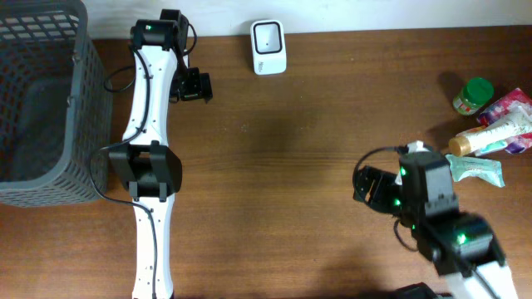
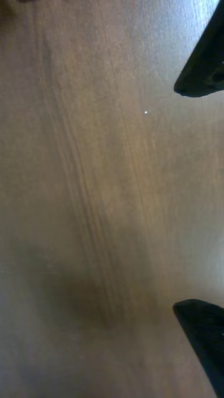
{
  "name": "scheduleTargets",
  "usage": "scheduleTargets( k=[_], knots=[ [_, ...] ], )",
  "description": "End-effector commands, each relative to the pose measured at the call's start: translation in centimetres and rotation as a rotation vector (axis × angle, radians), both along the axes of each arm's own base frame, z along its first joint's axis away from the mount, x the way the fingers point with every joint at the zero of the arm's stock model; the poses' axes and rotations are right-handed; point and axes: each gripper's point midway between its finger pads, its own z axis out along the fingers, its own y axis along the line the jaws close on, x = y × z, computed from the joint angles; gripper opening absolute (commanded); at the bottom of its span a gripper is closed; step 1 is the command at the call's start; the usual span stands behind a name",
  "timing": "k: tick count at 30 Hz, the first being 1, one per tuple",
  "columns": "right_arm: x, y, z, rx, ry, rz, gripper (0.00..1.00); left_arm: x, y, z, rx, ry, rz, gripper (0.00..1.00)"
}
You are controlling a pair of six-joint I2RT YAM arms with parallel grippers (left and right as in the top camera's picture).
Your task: Scan the item barcode
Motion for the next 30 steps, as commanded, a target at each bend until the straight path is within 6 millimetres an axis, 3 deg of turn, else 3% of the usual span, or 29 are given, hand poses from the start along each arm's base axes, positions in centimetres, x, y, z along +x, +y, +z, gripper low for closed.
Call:
scheduleTargets(
  k=[1, 5, 8, 14, 19, 25, 30],
  knots=[
    [-0.2, -0.7, -1.2, -0.073, -0.162, 0.070, 0.99, 0.1, 0.2, 0.4, 0.010, -0.013, 0.003, 0.99],
    [-0.2, -2.2, -1.4, -0.045, -0.379, 0.039, 0.99, 0.1, 0.2, 0.4, 0.010, -0.014, 0.004, 0.99],
    [-1.0, -3.0, -0.3, -0.097, -0.544, 0.044, 0.99, 0.1, 0.2, 0.4, 0.010, -0.014, 0.003, 0.99],
    [-1.7, -5.9, 1.4, -0.149, -0.648, -0.073, 0.99, 0.1, 0.2, 0.4, 0.010, -0.013, 0.003, 0.99],
    [-2.3, -6.8, 2.5, -0.223, -0.735, -0.093, 0.99, 0.1, 0.2, 0.4, 0.010, -0.013, 0.003, 0.99],
    [-1.6, -6.9, 2.3, -0.229, -0.874, -0.106, 0.99, 0.1, 0.1, 0.4, 0.010, -0.013, 0.002, 0.99],
    [-1.1, -7.0, 0.8, -0.246, -0.890, -0.104, 0.99, 0.1, 0.1, 0.4, 0.010, -0.014, 0.002, 0.99]
  ],
)
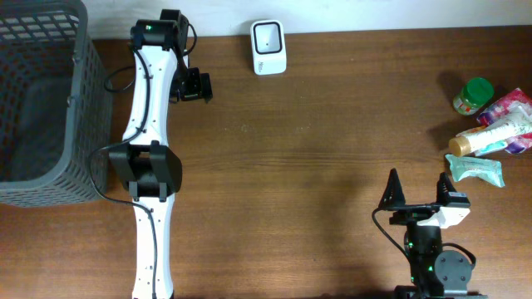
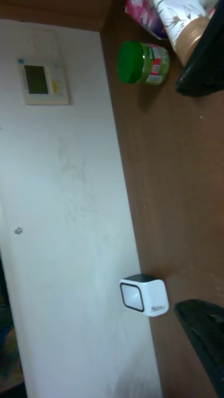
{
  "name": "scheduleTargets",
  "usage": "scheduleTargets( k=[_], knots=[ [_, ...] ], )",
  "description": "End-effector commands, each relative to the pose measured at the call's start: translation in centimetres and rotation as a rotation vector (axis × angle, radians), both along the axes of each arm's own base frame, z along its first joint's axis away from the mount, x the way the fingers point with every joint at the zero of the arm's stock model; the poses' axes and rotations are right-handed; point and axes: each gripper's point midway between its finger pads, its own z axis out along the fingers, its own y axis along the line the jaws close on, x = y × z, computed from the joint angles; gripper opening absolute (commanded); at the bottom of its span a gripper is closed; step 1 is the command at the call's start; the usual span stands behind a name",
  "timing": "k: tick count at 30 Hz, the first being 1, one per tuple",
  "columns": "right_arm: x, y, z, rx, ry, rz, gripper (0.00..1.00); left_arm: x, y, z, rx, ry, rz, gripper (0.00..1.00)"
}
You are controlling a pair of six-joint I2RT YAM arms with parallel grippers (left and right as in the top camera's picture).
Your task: Scan the item barcode
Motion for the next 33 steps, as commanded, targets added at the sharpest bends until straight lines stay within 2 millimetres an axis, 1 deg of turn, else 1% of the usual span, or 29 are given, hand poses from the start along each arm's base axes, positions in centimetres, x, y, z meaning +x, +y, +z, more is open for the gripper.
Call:
scheduleTargets(
  k=[1, 2, 3, 5, 6, 8, 11, 15, 16, 18, 33],
  knots=[
    [0.1, -0.1, -1.0, -0.039, 0.008, -0.008, 0.99, 0.1, 0.1, 0.4, 0.009, -0.012, 0.002, 0.99],
    [0.2, -0.2, -1.1, -0.045, 0.013, -0.009, 0.99, 0.1, 0.1, 0.4, 0.009, -0.012, 0.002, 0.99],
    [0.2, -0.2, -1.7, -0.068, 0.038, -0.010, 0.99, 0.1, 0.1, 0.4, 0.009, -0.012, 0.002, 0.99],
    [0.2, -0.5, -3.4, -0.061, 0.110, -0.030, 0.99, 0.1, 0.1, 0.4, 0.009, -0.012, 0.002, 0.99],
    [0.1, -0.7, -5.0, -0.057, 0.173, -0.038, 0.99, 0.1, 0.2, 0.4, 0.009, -0.012, 0.004, 0.99],
    [0.1, -0.5, -4.8, -0.123, 0.172, -0.026, 0.99, 0.1, 0.2, 0.4, 0.009, -0.012, 0.003, 0.99],
    [0.1, -0.5, -4.8, -0.163, 0.175, -0.026, 0.99, 0.1, 0.1, 0.4, 0.009, -0.012, 0.001, 0.99],
    [0.1, -0.5, -4.8, -0.266, 0.184, -0.029, 0.99, 0.1, 0.2, 0.4, 0.009, -0.012, 0.004, 0.99],
    [0.1, -0.5, -4.8, -0.264, 0.184, -0.025, 0.99, 0.1, 0.2, 0.4, 0.009, -0.012, 0.004, 0.99],
    [0.1, -0.5, -4.8, -0.197, 0.178, -0.024, 0.99, 0.1, 0.1, 0.4, 0.009, -0.012, 0.002, 0.99],
    [0.1, -0.5, -4.8, -0.198, 0.177, -0.025, 0.99, 0.1, 0.1, 0.4, 0.009, -0.012, 0.002, 0.99]
  ],
)
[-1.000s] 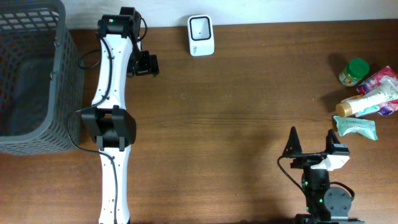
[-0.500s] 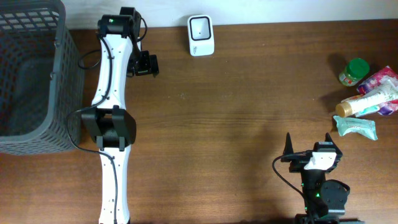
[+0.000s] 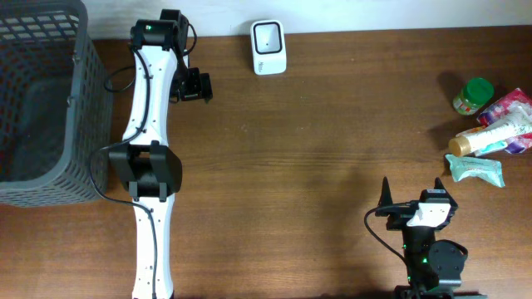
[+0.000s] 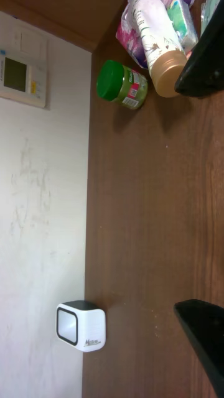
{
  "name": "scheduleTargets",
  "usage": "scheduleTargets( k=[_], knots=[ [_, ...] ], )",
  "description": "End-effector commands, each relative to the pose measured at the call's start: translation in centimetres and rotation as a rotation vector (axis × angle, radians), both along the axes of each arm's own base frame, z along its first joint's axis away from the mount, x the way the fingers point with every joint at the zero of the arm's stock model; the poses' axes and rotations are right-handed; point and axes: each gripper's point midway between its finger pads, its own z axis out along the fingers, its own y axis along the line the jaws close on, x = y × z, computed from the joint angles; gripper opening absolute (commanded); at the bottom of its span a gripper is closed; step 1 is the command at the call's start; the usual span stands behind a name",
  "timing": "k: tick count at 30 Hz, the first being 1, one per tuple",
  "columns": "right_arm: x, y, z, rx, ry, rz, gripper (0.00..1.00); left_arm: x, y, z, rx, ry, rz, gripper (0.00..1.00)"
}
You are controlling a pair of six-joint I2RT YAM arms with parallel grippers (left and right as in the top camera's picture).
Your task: Scan the item barcode
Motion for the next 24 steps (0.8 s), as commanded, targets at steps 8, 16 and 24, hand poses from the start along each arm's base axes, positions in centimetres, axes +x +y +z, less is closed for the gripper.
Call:
scheduleTargets(
  k=[8, 16, 24],
  knots=[
    [0.0, -0.3, -0.3, 0.011, 0.002, -0.015, 0.99, 0.1, 0.1, 0.4, 0.009, -0.012, 0.002, 0.99],
    [0.0, -0.3, -0.3, 0.011, 0.002, -0.015, 0.99, -1.3, -3.4, 1.1, -0.104, -0.014, -0.039, 0.99],
    [0.0, -0.3, -0.3, 0.011, 0.002, -0.015, 0.99, -5.3, -6.5, 1.8, -0.151, -0.395, -0.180, 0.99]
  ],
)
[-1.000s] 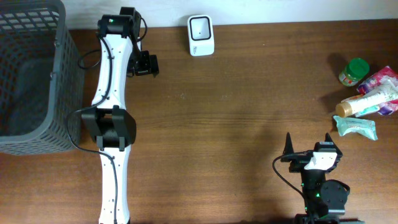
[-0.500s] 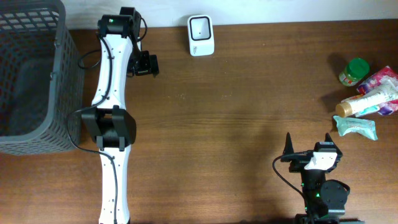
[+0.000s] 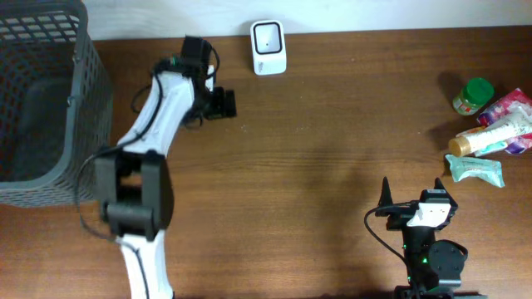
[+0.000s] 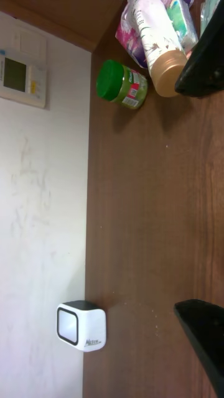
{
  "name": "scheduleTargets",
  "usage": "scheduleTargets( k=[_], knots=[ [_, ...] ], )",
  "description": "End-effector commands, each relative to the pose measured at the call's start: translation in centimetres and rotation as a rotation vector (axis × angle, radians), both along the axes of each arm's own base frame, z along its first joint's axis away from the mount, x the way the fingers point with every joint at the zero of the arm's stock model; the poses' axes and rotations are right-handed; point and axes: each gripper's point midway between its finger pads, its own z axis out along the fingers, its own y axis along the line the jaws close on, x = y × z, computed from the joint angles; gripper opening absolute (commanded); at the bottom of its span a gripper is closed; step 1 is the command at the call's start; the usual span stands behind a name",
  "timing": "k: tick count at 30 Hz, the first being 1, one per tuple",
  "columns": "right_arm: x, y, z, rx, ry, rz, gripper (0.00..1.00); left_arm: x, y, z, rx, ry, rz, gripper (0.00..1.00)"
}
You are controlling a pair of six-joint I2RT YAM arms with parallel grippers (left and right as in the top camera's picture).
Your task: Scan the item barcode
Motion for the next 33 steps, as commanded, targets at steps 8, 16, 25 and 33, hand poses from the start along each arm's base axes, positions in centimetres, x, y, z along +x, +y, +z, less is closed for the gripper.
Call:
scheduleTargets(
  k=[8, 16, 25, 33],
  knots=[
    [0.0, -0.3, -0.3, 0.008, 0.002, -0.014, 0.99, -12.7, 3.8, 12.1, 0.023, -0.500, 0.008, 0.99],
    [0.0, -0.3, -0.3, 0.008, 0.002, -0.014, 0.99, -16.7, 6.8, 11.4, 0.150, -0.499, 0.046, 0.99],
    [0.0, -0.3, -0.3, 0.008, 0.002, -0.014, 0.98, -20.7, 6.7, 12.9, -0.010, -0.962, 0.062, 0.99],
    [0.0, -0.3, -0.3, 0.008, 0.002, -0.014, 0.99, -21.8, 7.8, 14.1, -0.059, -1.235, 0.097, 0.99]
  ],
)
